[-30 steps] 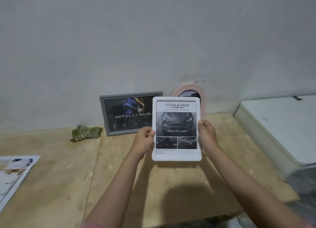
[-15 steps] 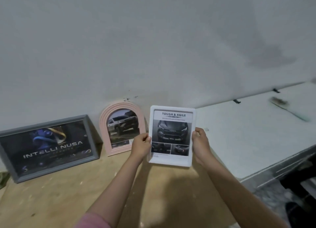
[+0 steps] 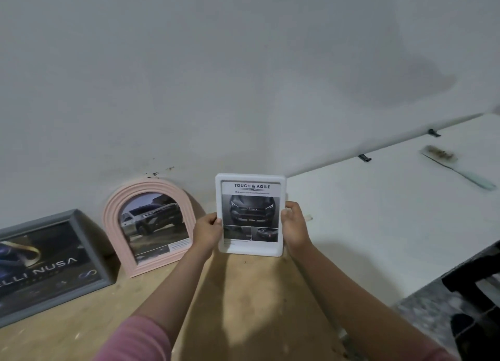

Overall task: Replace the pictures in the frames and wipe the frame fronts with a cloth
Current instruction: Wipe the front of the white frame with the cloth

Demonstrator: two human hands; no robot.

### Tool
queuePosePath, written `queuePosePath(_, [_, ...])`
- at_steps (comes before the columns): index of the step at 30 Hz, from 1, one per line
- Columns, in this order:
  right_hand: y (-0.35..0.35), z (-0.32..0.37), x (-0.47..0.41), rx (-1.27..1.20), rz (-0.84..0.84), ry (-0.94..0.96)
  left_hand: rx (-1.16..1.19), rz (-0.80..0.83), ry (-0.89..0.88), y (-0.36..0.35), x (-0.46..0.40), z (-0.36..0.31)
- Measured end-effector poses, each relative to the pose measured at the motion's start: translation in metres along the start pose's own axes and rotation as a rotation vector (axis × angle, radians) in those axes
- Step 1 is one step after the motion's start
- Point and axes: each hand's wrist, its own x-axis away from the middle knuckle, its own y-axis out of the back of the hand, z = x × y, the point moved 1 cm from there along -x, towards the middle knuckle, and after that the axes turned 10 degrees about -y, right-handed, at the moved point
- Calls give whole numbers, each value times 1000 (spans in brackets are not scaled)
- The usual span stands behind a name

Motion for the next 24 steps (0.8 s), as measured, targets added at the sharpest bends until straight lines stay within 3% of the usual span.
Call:
queuePosePath(5, [2, -44, -25, -12, 49, 11, -26, 57, 19, -5, -2, 13])
queuePosePath(9, [6, -32, 1, 111, 91, -85, -58, 76, 3, -3, 1, 17])
queuePosePath(16, [-11, -68, -9, 143, 3, 36, -119, 98, 48, 10, 13, 33])
queuePosePath(24, [-15, -46, 26, 137, 75, -30, -170, 86, 69, 21, 21, 36])
